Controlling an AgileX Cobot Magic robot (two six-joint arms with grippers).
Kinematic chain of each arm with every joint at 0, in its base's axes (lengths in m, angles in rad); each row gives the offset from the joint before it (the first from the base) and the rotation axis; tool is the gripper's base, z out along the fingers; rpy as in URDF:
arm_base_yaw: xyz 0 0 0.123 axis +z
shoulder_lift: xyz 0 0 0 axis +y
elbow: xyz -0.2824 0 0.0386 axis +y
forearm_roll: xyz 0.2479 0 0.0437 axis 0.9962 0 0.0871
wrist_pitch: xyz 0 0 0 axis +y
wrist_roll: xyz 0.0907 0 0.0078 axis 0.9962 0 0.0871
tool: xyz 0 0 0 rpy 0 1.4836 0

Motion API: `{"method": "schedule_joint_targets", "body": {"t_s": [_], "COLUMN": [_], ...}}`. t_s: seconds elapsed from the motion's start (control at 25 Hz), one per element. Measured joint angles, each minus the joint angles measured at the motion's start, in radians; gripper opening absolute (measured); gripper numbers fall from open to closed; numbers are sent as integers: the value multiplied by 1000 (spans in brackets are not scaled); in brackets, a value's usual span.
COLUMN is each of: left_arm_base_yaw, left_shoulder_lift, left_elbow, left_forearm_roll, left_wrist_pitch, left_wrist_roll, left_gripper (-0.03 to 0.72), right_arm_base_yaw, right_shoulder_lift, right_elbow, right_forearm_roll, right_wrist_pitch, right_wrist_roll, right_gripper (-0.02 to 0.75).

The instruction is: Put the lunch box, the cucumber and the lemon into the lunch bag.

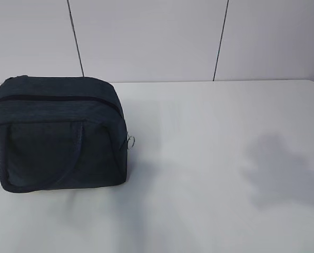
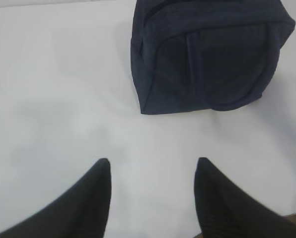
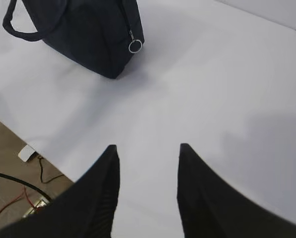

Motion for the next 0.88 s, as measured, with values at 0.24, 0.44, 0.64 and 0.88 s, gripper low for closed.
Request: {"method": "schedule_joint_targets", "body": {"t_s": [0.24, 0.44, 0.64, 0.88], "left_arm_base_yaw": [0, 0, 0, 0], "left_shoulder_lift": [-72, -74, -74, -74], "left_elbow": [44, 50, 50, 52], "left_forearm_roll": [-2, -2, 0, 2], "left_wrist_pitch": [-17, -19, -19, -19], "left_wrist_roll": [-7, -7, -9, -10], "left_gripper": [389, 381, 380, 379], "right_arm_base_yaw": [0, 0, 0, 0], "right_shoulder_lift": [-174, -311, -452, -493], "right_elbow": [30, 91, 145, 145], "right_forearm_roll": [-118, -208, -230, -251], "right_wrist_pitch": [58, 111, 133, 166], "right_wrist_roll": [94, 204, 218, 225], "right_gripper": [283, 283, 282, 283]}}
